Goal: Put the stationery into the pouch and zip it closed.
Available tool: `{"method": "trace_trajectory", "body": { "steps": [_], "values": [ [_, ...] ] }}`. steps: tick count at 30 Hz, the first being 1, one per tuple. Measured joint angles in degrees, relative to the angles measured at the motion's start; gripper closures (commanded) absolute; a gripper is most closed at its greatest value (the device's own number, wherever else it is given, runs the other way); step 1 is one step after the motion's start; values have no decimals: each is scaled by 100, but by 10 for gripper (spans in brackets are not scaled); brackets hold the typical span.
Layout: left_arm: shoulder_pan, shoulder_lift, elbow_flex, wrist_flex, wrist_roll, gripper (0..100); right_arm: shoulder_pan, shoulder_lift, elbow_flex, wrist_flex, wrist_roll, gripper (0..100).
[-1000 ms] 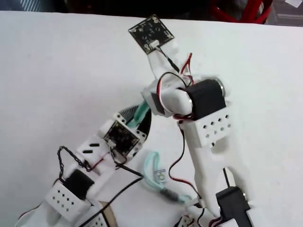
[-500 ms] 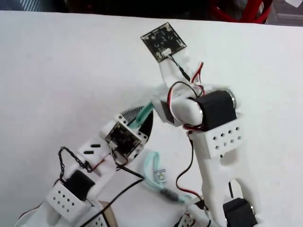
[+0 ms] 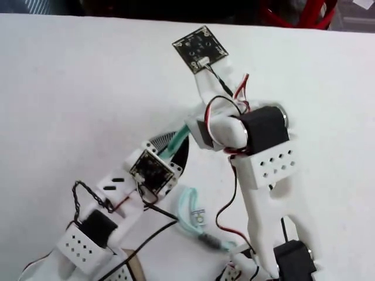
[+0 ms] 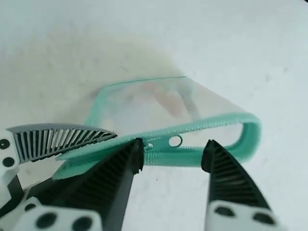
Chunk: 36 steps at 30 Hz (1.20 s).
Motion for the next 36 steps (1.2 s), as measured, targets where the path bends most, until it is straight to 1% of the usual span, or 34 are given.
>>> {"method": "trace_trajectory", "body": {
  "steps": [15, 21, 23, 24, 28, 30, 32, 36],
  "values": [
    [0, 0, 0, 0, 18, 976, -9, 818, -18, -44, 53, 798],
    [0, 9, 0, 0, 26, 976, 9, 818, -18, -44, 105, 798],
    [0, 9, 0, 0, 26, 976, -18, 818, -18, -44, 237, 798],
    [-9, 9, 0, 0, 26, 976, -44, 818, -18, -44, 475, 798],
    [-53, 9, 0, 9, 26, 976, -88, 818, -18, -44, 2013, 798],
    [-53, 9, 0, 9, 26, 976, -70, 818, -18, -44, 2593, 798],
    [-53, 9, 0, 9, 18, 976, -18, 818, -18, -44, 3015, 798],
    [-53, 9, 0, 9, 9, 976, 141, 589, 220, -44, 3490, 798]
  ]
}}
